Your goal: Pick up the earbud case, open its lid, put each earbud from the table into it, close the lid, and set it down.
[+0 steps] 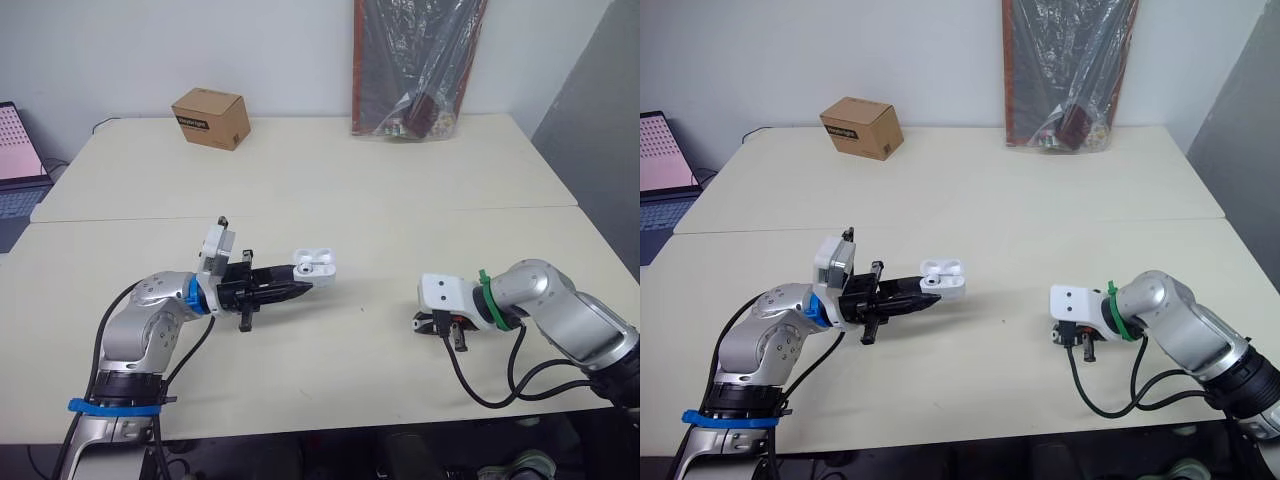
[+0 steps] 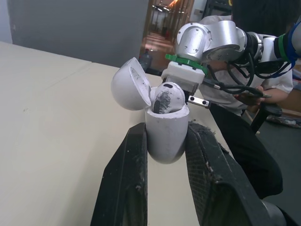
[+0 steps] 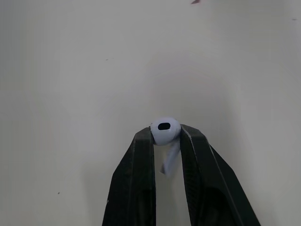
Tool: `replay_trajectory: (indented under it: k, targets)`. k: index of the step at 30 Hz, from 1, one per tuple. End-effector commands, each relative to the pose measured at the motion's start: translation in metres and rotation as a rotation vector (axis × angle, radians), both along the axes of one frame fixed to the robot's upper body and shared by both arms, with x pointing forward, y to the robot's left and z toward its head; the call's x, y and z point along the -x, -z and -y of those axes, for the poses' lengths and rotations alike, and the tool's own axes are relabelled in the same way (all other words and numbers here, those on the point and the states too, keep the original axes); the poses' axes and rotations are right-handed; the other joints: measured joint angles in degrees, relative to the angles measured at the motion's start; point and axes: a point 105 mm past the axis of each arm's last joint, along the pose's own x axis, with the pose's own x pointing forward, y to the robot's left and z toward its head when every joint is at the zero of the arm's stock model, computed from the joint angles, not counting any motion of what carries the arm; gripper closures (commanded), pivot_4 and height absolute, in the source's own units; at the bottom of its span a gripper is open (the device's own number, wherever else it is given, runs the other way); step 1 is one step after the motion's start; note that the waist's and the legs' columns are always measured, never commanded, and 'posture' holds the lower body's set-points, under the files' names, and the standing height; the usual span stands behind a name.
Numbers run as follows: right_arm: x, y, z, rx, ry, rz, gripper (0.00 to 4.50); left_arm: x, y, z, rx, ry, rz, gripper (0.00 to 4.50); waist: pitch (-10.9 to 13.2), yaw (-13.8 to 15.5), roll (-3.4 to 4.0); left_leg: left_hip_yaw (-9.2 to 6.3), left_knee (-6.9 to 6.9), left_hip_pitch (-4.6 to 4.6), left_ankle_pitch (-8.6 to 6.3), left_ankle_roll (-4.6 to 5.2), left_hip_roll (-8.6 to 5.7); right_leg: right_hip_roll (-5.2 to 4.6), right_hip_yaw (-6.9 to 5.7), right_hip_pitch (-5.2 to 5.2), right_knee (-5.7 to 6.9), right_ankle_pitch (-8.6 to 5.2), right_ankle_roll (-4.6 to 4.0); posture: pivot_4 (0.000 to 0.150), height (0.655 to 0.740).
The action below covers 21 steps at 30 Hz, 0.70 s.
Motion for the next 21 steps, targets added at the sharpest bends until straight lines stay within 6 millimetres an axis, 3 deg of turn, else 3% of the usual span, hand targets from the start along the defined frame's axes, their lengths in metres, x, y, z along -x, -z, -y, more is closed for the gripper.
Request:
replay_trajectory:
  k: [1,12,13,20,21]
  targets:
    - [-0.004,-0.006,-0.001,0.024,-0.035,0.045,4.12,0.003,-0.008,0.003,0.022,0.013,0.045,3.7,0.0,0.05,0.0,0.0,0.0,0.0,0.0,0.0,0.0,0.0,0.0,0.0,0.0,0.0,0.0,0.15,0.74]
    - [-0.003,-0.003,0.002,0.039,-0.045,0.029,4.12,0.004,-0.006,0.003,0.03,0.009,0.041,3.7,0.0,0.09,0.0,0.0,0.02,0.09,0.0,0.0,0.0,0.0,0.0,0.06,0.04,0.0,-0.01,0.15,0.74]
    - [-0.004,-0.004,0.002,0.041,-0.046,0.031,3.39,0.004,-0.006,0.002,0.03,0.009,0.04,3.7,0.0,0.1,0.0,0.0,0.02,0.09,0.0,0.0,0.0,0.0,0.0,0.07,0.04,0.0,-0.01,0.15,0.74]
    - [0.001,-0.014,-0.003,0.063,-0.035,0.017,1.07,0.003,-0.006,0.002,0.031,0.008,0.039,3.7,0.0,0.14,0.0,0.0,0.01,0.08,0.0,0.0,0.0,0.0,0.0,0.06,0.04,0.0,-0.01,0.15,0.74]
    - [0.002,-0.015,-0.004,0.07,-0.033,0.014,1.07,0.003,-0.006,0.002,0.032,0.007,0.04,3.7,0.0,0.14,0.0,-0.01,0.01,0.08,0.0,0.0,0.0,0.0,0.0,0.06,0.04,0.0,-0.01,0.15,0.74]
